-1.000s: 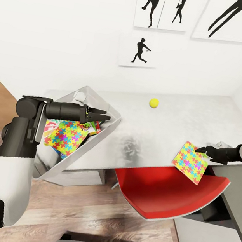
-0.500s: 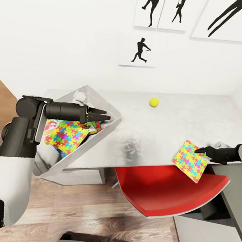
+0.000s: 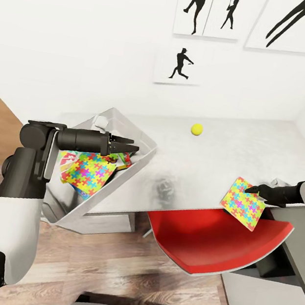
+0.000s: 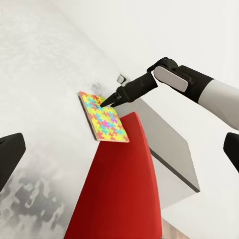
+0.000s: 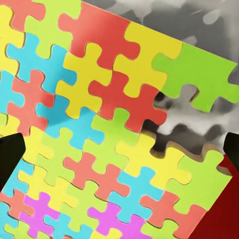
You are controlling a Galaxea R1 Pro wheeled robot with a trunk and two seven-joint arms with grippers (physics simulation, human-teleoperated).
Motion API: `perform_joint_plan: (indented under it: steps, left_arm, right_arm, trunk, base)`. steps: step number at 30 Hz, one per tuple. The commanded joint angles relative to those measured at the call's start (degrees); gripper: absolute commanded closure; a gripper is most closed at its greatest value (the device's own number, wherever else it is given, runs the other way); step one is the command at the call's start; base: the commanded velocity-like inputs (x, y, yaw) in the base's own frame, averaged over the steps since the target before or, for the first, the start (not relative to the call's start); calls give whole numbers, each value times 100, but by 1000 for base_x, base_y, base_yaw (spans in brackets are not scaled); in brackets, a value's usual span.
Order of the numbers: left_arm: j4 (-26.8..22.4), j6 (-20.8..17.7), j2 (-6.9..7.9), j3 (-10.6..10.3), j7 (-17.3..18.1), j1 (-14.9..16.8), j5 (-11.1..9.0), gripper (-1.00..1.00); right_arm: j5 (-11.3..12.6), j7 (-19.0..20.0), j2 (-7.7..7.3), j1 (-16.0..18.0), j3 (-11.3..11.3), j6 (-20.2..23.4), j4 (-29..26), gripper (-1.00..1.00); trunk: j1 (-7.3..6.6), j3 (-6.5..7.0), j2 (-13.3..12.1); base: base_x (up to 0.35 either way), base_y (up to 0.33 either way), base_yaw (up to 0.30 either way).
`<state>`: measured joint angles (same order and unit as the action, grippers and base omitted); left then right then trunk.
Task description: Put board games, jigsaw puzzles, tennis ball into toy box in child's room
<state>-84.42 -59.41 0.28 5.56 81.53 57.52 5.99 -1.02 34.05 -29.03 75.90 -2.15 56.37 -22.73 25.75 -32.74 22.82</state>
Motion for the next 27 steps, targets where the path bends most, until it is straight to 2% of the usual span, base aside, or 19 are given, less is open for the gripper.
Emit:
perform_joint_plan:
  steps: [1,16,27]
  left_arm:
    - [-5,-59,-2,6,56,5,60,-100]
    - [-5,-59,-10,6,56,5,60,-100]
    - [-5,-59,-2,6,56,5,60,-100]
  right_arm:
    - [-12,14,2,4,-22,32,-3,-100]
    - [-12,14,2,4,-22,32,-3,-100]
    - [-11,18,2,4,-22,32,-3,-100]
  trunk:
    - [3,-8,10]
    - [3,-8,10]
    - [3,-8,10]
  base:
    - [0,83,0]
    - [0,67,0]
    - [0,126,0]
